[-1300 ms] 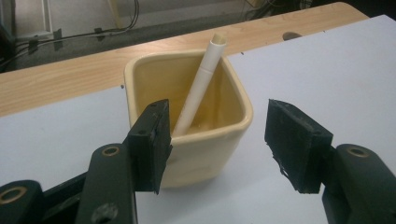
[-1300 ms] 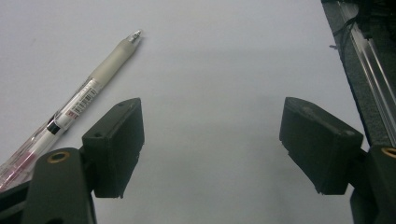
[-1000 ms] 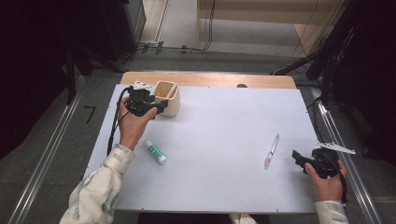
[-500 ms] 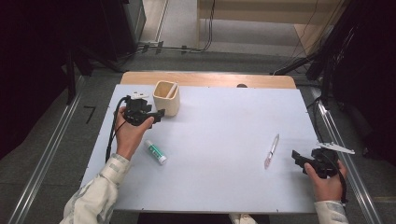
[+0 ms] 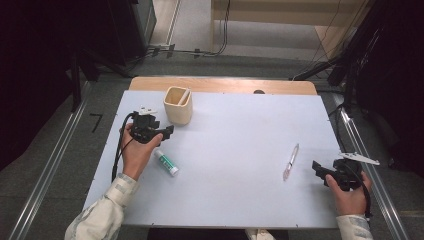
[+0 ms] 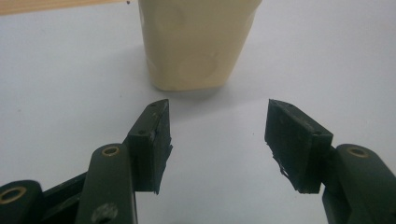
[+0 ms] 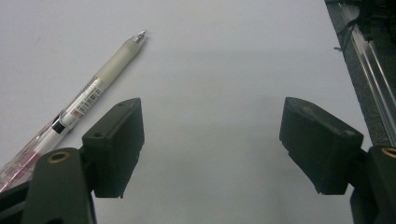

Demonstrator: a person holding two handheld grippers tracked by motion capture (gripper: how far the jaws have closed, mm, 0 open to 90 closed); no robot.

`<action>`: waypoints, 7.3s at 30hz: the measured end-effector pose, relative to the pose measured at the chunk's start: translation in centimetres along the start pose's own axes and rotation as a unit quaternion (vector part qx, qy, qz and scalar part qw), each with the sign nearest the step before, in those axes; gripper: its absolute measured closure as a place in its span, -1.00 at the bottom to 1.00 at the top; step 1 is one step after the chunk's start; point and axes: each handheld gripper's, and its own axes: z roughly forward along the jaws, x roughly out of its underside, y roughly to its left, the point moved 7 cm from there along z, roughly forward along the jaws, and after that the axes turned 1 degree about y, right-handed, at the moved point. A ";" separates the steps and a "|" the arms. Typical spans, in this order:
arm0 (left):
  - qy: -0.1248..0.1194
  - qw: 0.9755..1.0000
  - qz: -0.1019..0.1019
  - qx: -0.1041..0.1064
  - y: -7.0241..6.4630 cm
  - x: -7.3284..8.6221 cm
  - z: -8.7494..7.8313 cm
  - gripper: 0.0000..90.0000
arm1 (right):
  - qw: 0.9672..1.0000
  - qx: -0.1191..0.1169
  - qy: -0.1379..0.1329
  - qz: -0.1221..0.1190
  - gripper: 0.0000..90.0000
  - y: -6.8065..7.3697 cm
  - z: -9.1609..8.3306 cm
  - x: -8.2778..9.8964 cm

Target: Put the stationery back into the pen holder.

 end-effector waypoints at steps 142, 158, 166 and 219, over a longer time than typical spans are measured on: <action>0.097 0.992 0.021 -0.072 -3.3 8.7 -0.5 0.47 | 1.000 -0.015 -0.010 0.000 -0.54 0.1 -0.4 -0.3; 0.078 0.994 0.020 -0.071 -3.2 7.4 -1.1 0.47 | 1.000 -0.012 -0.008 0.000 -0.54 0.1 -0.3 -0.3; 0.071 0.995 0.025 -0.073 -3.0 6.6 -1.4 0.47 | 1.000 -0.012 -0.008 0.000 -0.54 0.1 -0.3 -0.3; 0.025 0.998 0.029 -0.059 -2.5 -0.7 -0.6 0.47 | 1.000 -0.011 -0.006 0.002 -0.54 0.0 -0.3 -0.3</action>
